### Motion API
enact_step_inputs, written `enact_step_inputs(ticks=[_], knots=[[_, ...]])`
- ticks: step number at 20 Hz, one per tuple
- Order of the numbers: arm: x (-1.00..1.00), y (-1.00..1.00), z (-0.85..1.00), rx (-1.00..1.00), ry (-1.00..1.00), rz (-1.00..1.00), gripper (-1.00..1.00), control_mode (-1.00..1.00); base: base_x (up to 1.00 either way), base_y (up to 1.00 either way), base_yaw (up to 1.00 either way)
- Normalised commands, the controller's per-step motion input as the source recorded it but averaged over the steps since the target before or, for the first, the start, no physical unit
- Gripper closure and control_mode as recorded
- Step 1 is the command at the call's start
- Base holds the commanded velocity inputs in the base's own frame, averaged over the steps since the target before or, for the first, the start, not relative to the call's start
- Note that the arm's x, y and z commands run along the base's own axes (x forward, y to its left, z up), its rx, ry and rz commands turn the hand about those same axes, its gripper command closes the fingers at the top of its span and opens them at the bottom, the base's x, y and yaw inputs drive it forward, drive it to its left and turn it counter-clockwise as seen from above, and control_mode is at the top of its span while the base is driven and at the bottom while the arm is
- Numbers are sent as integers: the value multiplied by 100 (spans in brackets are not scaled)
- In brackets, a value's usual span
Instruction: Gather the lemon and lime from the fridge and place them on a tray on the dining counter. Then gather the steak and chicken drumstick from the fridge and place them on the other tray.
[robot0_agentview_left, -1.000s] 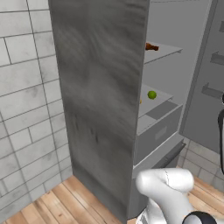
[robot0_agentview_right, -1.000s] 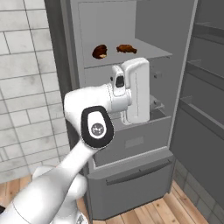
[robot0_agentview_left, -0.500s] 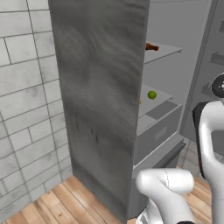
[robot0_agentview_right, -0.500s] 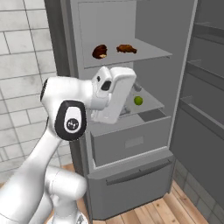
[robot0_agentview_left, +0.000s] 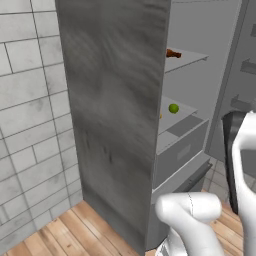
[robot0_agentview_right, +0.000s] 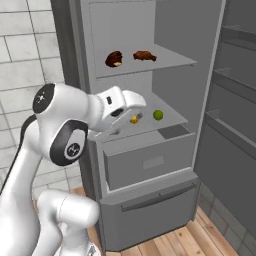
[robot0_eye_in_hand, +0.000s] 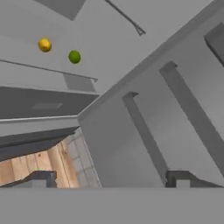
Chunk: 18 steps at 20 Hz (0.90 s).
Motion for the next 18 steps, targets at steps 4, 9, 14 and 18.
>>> enact_step_inputs(ticks=[4, 9, 14, 18], knots=[[0, 51, -26, 45, -21, 5, -100, -100, 0, 0, 0], [0, 55, 1, 39, -12, 0, -100, -100, 0, 0, 0], [0, 54, 4, 21, -3, -1, -100, -100, 0, 0, 0], [0, 23, 0, -1, 0, 0, -100, -100, 0, 0, 0]])
